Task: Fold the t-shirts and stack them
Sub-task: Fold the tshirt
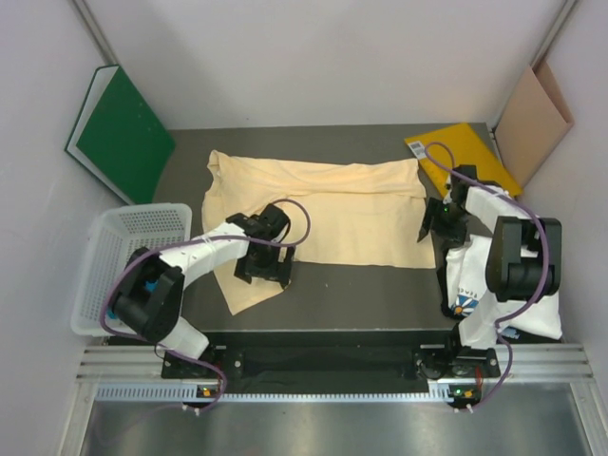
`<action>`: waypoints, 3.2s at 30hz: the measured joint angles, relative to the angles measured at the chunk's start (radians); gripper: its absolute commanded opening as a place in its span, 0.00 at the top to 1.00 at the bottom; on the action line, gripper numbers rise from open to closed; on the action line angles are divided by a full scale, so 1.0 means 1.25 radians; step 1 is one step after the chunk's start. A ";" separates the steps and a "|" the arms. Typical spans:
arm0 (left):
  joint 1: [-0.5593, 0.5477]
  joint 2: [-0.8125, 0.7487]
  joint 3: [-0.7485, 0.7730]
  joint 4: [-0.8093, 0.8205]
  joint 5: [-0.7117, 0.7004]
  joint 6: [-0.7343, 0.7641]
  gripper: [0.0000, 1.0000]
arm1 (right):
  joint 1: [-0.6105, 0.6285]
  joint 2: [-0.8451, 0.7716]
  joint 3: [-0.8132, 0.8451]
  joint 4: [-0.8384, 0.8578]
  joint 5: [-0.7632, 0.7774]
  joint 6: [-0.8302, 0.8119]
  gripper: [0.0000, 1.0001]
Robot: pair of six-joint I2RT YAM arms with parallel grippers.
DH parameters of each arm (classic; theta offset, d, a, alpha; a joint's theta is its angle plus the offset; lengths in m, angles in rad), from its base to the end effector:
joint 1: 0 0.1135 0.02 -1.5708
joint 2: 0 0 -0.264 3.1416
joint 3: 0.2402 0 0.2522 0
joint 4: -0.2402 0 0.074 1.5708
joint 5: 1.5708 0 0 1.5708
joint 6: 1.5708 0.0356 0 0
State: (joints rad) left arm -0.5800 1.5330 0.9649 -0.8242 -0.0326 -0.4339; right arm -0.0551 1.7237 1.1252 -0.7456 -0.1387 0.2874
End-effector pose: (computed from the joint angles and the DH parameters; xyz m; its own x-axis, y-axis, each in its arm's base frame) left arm 0.2250 -0.1460 0.1882 -0.9751 0.1365 -0.1746 0.1465 0.9882 -0.0455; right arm 0.3207 -0.0128 0.1795 -0.9264 0.3323 -0.1774 0.2984 0.9348 0.1929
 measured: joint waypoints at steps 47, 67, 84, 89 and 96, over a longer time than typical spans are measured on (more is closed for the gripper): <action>0.119 0.406 0.561 -0.402 -0.475 -0.138 1.00 | -0.002 0.143 0.268 -0.109 -0.143 -0.044 1.00; 0.137 0.640 0.988 -0.413 -0.601 0.007 1.00 | -0.002 0.175 0.245 -0.112 -0.160 -0.028 0.52; 0.138 0.640 0.984 -0.416 -0.601 0.030 1.00 | 0.000 0.124 0.066 -0.081 -0.164 -0.011 0.59; 0.138 0.640 0.980 -0.415 -0.601 0.034 1.00 | 0.000 0.128 0.074 -0.052 -0.169 0.011 0.62; 0.138 0.640 0.973 -0.416 -0.601 0.036 1.00 | 0.009 0.155 0.098 -0.006 -0.171 0.042 1.00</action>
State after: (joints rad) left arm -0.4072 2.3333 2.1811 -1.3437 -0.7841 -0.3893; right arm -0.0437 1.9171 1.2480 -0.7532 -0.3527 0.3397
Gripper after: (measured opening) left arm 0.026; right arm 0.145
